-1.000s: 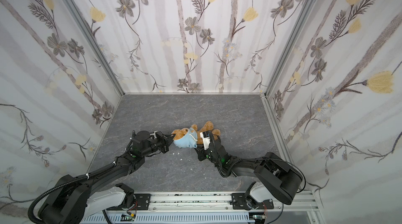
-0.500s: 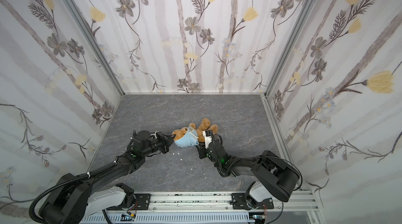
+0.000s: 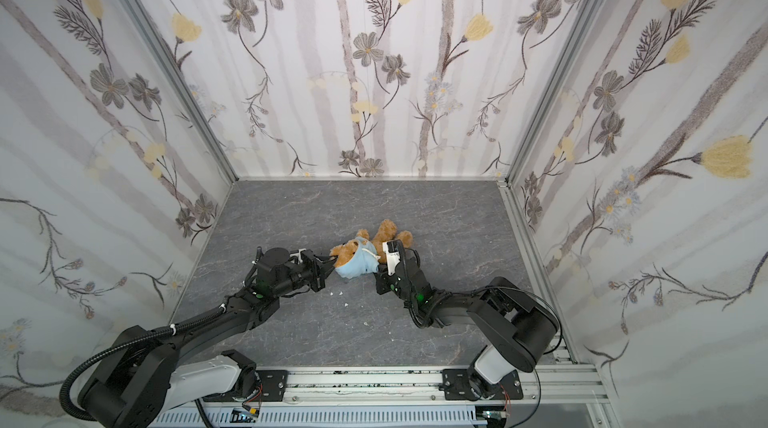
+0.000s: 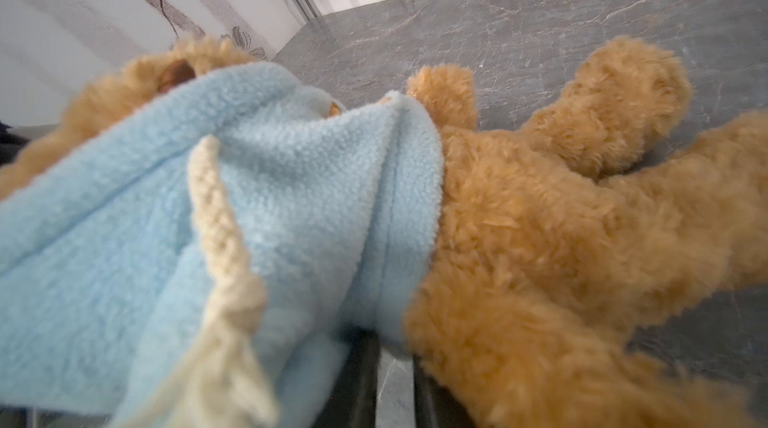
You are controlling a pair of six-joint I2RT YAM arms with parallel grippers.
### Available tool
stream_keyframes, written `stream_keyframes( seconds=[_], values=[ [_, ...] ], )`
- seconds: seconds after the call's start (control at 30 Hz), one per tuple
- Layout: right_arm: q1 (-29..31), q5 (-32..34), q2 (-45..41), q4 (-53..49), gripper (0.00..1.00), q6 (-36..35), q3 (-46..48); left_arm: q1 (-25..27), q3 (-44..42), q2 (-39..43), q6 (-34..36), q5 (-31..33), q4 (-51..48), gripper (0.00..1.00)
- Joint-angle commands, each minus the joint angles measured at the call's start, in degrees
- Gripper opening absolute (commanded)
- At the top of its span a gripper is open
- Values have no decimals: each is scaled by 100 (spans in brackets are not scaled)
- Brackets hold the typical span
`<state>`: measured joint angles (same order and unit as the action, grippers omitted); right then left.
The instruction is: Dress the teddy bear
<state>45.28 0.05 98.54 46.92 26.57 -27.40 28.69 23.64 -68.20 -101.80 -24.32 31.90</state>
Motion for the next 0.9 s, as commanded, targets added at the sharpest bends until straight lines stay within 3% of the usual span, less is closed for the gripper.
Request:
stream_keyframes(
  seconds=[0.0, 0.13, 0.33, 0.87],
  values=[
    [-65, -246, 49, 572, 11, -121, -103, 27, 43, -17, 19, -329, 323, 0],
    [-157, -89, 20, 478, 0, 7, -35, 10, 47, -2, 17, -284, 329, 0],
    [-234, 678, -365, 77, 0, 401, 491, -259, -63, 135, 106, -230, 330, 0],
    [-685, 1894, -1253, -1122, 0, 1223, 1310, -591, 263, -35, 1317, -724, -639, 0]
  ],
)
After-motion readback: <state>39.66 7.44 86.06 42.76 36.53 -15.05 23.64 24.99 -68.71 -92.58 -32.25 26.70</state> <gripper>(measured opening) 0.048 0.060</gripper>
